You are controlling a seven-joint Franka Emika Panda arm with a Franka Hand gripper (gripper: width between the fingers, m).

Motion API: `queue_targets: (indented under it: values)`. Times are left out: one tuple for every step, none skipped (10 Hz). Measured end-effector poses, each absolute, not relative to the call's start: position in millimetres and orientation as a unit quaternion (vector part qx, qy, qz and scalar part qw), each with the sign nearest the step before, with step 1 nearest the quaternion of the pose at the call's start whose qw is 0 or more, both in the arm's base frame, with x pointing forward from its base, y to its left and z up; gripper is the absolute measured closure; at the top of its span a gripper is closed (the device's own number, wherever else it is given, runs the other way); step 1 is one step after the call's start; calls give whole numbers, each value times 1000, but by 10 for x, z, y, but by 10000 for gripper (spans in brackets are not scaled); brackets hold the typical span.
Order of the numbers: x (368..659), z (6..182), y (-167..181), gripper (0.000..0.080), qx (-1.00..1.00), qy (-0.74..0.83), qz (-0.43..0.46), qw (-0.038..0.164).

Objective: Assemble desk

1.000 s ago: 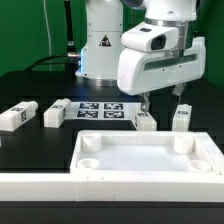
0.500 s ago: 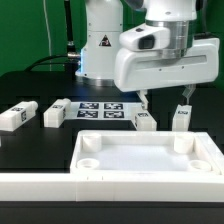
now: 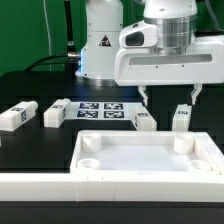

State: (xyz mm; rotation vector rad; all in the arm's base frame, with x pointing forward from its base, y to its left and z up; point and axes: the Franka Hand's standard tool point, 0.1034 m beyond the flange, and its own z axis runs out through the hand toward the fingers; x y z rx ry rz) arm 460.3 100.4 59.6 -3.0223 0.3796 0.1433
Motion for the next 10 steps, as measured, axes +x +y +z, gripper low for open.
queue_targets:
  values:
    - [4601,596,1012,151,-987,148,48,45]
    - [4596,587,1016,151,-984,165,50,45]
    - [4570,525,1039,151,-969,233,58,48]
    - [4580,485,1045,151,-969,234,57,49]
    - [4624,464,1055,151,-973,220,54,51]
    - [4688,483,1075,151,-975,208,54,53]
    - [4687,503,1100,151,-975,208,57,53]
    - [4643,492,1074,151,-975,197,86,54]
    - [4654,492,1049,151,-974,194,107,55]
    - [4627,487,1044,151,-971,183,143,58]
